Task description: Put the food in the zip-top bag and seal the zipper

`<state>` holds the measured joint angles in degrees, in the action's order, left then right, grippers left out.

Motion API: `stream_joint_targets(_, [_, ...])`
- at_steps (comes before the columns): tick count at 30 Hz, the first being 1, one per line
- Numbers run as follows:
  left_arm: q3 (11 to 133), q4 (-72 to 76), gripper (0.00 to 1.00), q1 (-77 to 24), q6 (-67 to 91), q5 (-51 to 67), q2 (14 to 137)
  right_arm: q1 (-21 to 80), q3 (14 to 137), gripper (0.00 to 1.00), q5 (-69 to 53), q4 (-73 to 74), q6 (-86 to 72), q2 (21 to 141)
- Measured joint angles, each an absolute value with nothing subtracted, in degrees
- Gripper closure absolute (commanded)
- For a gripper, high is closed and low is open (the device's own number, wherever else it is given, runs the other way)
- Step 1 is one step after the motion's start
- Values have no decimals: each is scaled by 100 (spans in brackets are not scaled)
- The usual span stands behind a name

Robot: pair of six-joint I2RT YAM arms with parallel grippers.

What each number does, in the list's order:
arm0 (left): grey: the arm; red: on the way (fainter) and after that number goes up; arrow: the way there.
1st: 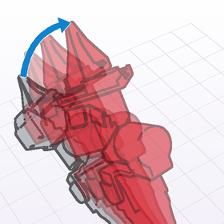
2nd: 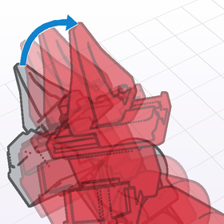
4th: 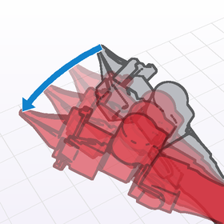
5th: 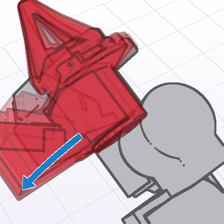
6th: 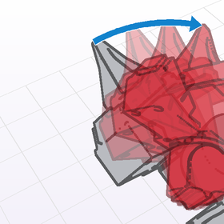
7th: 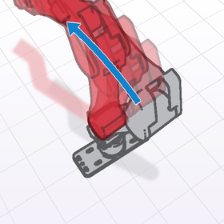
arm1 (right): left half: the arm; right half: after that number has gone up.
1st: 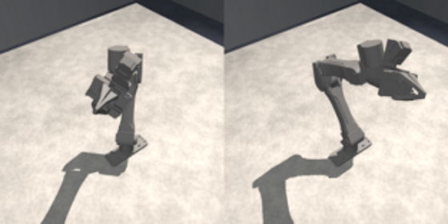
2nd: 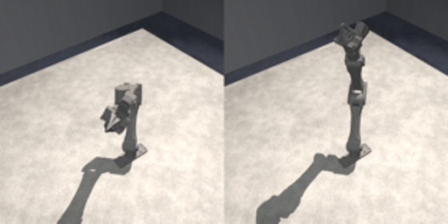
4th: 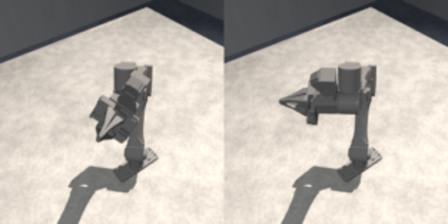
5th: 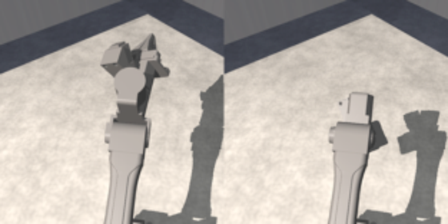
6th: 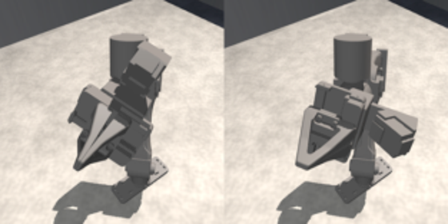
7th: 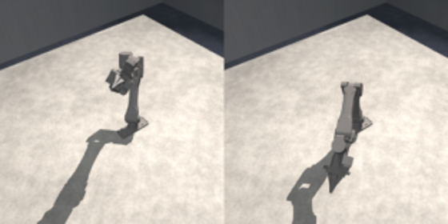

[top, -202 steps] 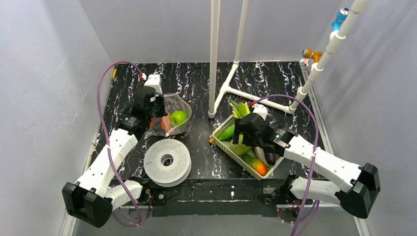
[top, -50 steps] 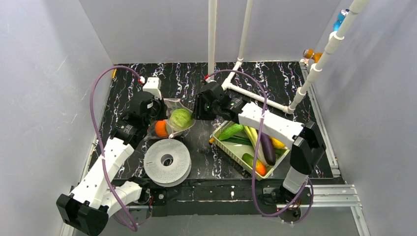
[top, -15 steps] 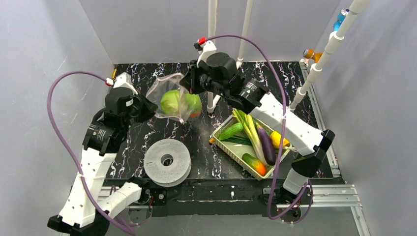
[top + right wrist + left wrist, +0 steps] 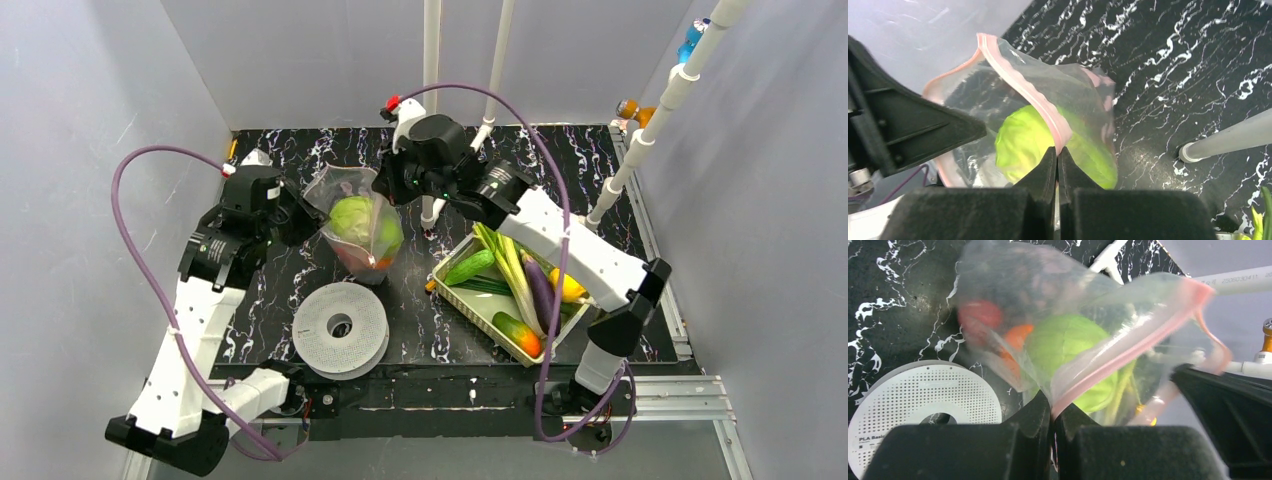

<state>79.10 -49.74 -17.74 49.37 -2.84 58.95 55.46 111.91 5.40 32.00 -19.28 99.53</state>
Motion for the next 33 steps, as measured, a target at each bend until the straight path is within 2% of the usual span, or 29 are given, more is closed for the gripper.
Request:
stream_joint_targets(4, [7710, -5155, 100, -1734, 4997, -512, 5728, 5546, 11113, 99, 438, 3058, -2005, 9590])
stream_joint_targets(11, [7737, -5736, 100, -1653, 5059, -251, 6461, 5530, 10702, 99, 442, 2942, -2074, 9465])
stream_joint_targets(16, [7972, -5248, 100, -1653, 4926, -245, 6159, 5507, 10717, 99, 626, 3033, -1966, 9526])
stream_joint_targets(20, [7704, -4805, 100, -1649, 4775, -295, 5873, 5505, 10724, 99, 671, 2941, -1929, 9530])
stream_joint_targets(27, [7085, -4670, 100, -1629, 4453, -300, 6345, 5474, 10657, 99, 678, 2898, -1940, 9744])
stream_joint_targets(28, [7083, -4643, 100, -1628, 4375, -313, 6341, 5474, 10638, 95, 686, 2903, -1942, 9767])
stream_joint_targets(29, [7086, -4595, 100, -1627, 4314, -330, 6306, 5472, 10633, 87, 698, 2913, -1942, 9787])
stream_joint_targets(31, [7089, -4456, 100, -1629, 4180, -377, 6178, 5466, 10636, 62, 724, 2938, -1940, 9800])
stream_joint_targets(33, [7089, -4298, 100, -1629, 4050, -409, 6089, 5465, 10732, 46, 770, 3026, -1912, 9806])
